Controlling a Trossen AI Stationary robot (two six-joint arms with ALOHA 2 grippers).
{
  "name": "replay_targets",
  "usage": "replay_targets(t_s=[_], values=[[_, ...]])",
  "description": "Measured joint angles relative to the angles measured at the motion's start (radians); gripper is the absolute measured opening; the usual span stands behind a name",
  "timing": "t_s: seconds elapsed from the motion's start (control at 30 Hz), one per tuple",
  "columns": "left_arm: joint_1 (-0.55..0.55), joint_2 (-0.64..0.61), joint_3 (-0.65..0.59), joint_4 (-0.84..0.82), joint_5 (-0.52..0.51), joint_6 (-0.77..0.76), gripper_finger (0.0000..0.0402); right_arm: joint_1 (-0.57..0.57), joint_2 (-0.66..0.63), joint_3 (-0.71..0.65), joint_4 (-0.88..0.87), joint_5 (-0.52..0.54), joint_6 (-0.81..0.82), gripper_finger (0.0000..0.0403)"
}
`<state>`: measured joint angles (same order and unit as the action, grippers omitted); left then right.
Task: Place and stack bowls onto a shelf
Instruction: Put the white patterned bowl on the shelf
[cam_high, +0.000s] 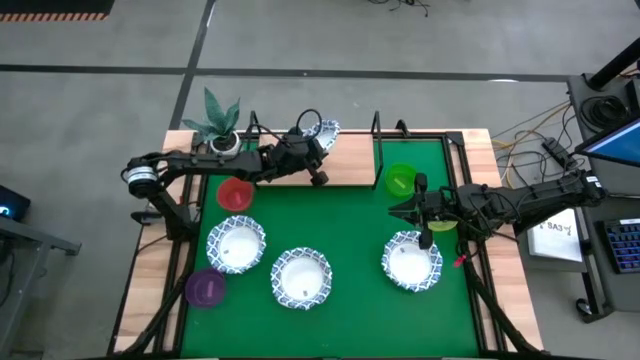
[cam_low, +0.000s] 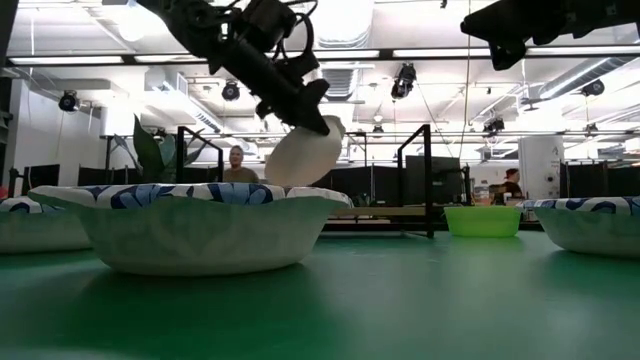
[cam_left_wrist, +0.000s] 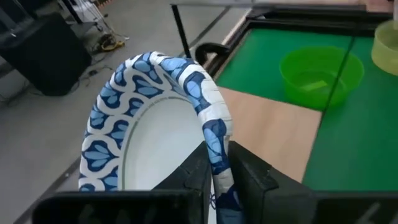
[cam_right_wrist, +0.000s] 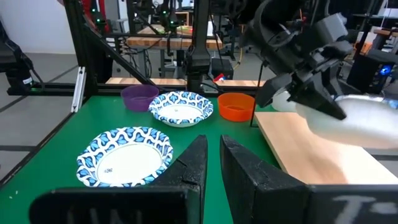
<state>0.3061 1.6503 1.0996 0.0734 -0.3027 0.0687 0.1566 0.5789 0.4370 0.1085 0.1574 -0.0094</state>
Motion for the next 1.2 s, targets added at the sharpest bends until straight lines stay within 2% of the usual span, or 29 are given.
replay_targets(t_s=[0.27, 0.6, 1.03, 1.2], values=[[-0.005, 0.079, -0.002, 0.036, 0.0, -0.002, 0.0033, 0.0, 0.0, 0.0, 0.0, 0.0, 0.001, 0.0034], [-0.004, 0.096, -0.002, 0.02, -0.001, 0.001, 0.0045, 0.0, 0.0, 0.0, -0.001, 0.0, -0.001, 0.0034], [-0.004, 0.095, -0.002, 0.001, -0.001, -0.024, 0.0159, 0.0, 0.0, 0.0, -0.001, 0.0, -0.001, 0.0034], [-0.011, 0.087, -0.002, -0.022, -0.001, -0.051, 0.0191, 0.0, 0.0, 0.0, -0.001, 0.0, -0.001, 0.0034]])
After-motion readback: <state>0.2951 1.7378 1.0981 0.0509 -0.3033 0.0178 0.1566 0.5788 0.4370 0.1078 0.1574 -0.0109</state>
